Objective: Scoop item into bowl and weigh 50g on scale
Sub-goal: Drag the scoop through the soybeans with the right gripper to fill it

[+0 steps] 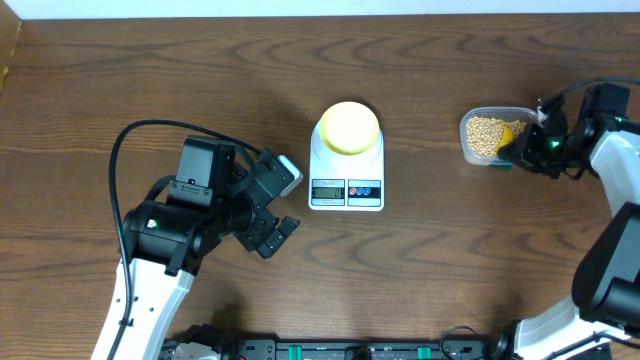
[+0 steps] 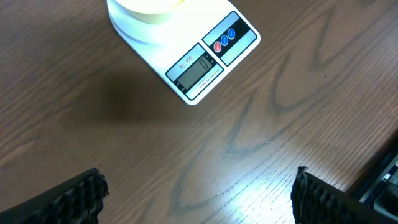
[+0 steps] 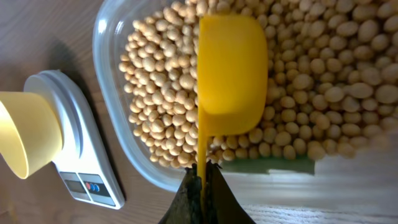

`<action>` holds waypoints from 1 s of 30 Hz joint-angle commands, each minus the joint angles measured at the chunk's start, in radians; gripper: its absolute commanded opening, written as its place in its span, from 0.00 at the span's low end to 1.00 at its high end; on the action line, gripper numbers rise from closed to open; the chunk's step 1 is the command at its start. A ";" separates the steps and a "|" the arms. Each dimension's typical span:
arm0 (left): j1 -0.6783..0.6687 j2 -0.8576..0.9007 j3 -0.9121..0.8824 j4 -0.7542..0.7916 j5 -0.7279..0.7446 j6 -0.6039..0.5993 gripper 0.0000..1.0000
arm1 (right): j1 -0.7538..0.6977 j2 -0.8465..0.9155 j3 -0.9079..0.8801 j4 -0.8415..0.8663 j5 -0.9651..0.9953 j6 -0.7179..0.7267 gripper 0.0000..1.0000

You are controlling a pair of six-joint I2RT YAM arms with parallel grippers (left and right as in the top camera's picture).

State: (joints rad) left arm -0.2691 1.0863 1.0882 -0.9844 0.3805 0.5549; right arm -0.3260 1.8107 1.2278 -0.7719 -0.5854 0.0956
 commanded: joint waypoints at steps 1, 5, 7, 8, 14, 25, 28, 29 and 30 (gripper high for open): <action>0.004 -0.003 0.009 -0.002 0.012 0.010 0.97 | -0.013 0.042 -0.017 0.007 -0.080 0.009 0.01; 0.004 -0.003 0.009 -0.002 0.012 0.010 0.97 | -0.044 0.042 -0.017 0.009 -0.130 0.016 0.01; 0.004 -0.003 0.009 -0.002 0.012 0.010 0.97 | -0.066 0.042 -0.017 0.005 -0.164 0.016 0.01; 0.004 -0.003 0.009 -0.002 0.012 0.010 0.97 | -0.073 0.042 -0.017 0.004 -0.177 0.016 0.01; 0.004 -0.003 0.009 -0.002 0.012 0.010 0.97 | -0.122 0.042 -0.017 -0.008 -0.263 0.011 0.01; 0.004 -0.003 0.009 -0.002 0.012 0.010 0.97 | -0.145 0.043 -0.017 -0.017 -0.334 -0.071 0.01; 0.004 -0.003 0.009 -0.002 0.012 0.010 0.97 | -0.145 0.042 -0.017 -0.025 -0.333 -0.132 0.01; 0.004 -0.003 0.009 -0.002 0.012 0.010 0.97 | -0.146 0.042 -0.017 -0.026 -0.333 -0.143 0.01; 0.004 -0.003 0.009 -0.002 0.012 0.010 0.97 | -0.149 0.042 -0.017 -0.025 -0.333 -0.158 0.01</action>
State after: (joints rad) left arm -0.2691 1.0863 1.0882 -0.9848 0.3805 0.5549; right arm -0.4637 1.8431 1.2152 -0.7944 -0.8696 0.0200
